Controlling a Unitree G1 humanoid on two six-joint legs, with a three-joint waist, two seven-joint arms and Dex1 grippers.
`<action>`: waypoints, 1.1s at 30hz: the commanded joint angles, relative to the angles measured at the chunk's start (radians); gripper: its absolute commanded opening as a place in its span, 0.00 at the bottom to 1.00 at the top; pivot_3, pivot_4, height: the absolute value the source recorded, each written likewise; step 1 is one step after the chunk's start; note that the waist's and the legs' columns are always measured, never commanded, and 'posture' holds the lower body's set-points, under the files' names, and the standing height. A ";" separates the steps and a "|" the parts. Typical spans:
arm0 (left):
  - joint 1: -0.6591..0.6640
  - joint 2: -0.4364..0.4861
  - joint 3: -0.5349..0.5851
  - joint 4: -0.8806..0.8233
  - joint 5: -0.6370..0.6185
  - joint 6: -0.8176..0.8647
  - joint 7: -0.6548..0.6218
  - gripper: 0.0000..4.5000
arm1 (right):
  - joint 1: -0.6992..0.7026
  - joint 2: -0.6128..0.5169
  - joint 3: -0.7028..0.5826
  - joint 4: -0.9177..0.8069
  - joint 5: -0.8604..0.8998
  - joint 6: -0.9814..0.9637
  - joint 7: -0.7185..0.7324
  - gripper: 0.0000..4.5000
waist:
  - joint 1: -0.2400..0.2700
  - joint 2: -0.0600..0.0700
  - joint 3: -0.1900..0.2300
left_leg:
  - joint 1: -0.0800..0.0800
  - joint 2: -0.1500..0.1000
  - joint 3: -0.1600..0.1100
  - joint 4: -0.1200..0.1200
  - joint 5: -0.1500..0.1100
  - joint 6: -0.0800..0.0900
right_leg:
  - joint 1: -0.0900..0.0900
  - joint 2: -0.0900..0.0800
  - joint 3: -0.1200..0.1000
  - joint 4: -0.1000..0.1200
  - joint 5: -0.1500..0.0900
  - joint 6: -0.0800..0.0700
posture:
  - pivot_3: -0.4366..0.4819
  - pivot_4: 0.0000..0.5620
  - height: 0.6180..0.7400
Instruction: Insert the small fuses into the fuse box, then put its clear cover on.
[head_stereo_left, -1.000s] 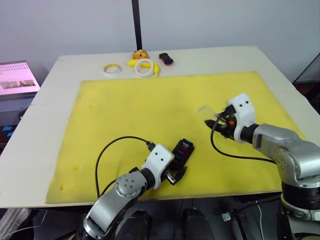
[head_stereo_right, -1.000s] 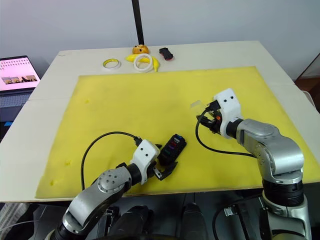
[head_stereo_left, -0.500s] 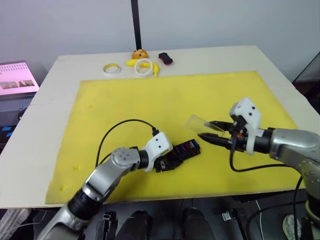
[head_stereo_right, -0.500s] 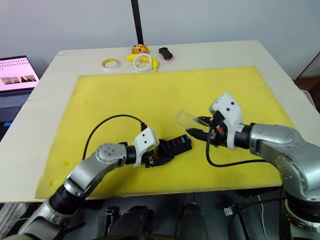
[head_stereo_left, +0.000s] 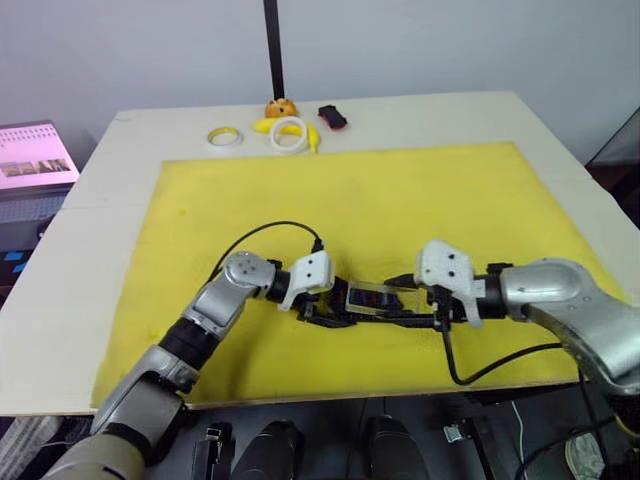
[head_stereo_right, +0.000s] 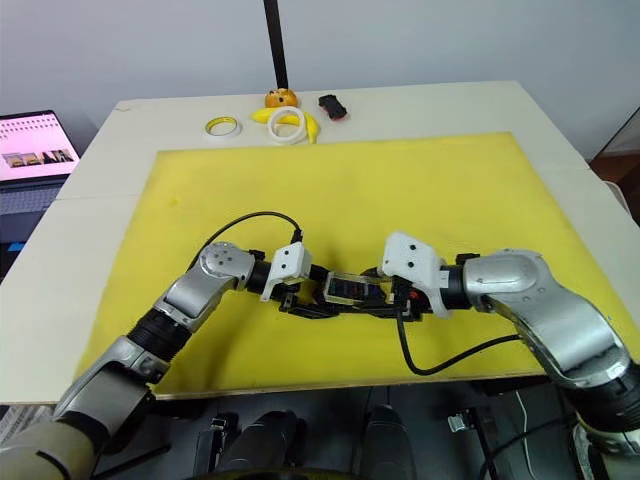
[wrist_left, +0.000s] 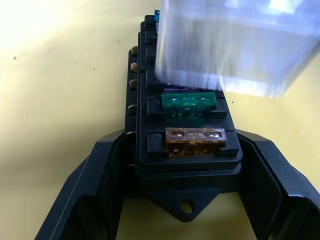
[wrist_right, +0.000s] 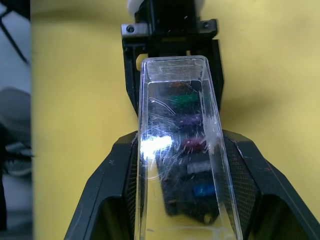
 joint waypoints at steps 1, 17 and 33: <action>-0.019 -0.015 0.012 0.029 0.026 -0.032 -0.010 0.57 | -0.048 0.031 0.027 0.020 -0.030 -0.030 0.005 0.38 | 0.001 0.000 0.000 | 0.000 0.000 0.000 0.000 0.000 0.000 | 0.000 0.000 0.000 0.000 0.000 0.000 | 0.48 0.27 1.00; -0.032 -0.024 0.043 0.053 0.048 -0.051 -0.024 0.57 | -0.105 0.069 0.093 0.124 -0.115 -0.100 0.079 0.38 | 0.000 0.000 0.000 | 0.000 0.000 -0.001 0.001 0.000 0.000 | 0.000 0.000 0.000 0.001 0.000 0.000 | 0.48 0.27 1.00; -0.034 -0.010 0.054 0.056 0.054 -0.053 -0.047 0.57 | -0.041 0.103 0.082 0.097 -0.117 -0.077 0.048 0.38 | -0.002 0.000 0.000 | 0.000 0.000 -0.001 0.001 0.000 0.000 | 0.000 0.000 0.000 0.001 0.000 0.000 | 0.48 0.27 1.00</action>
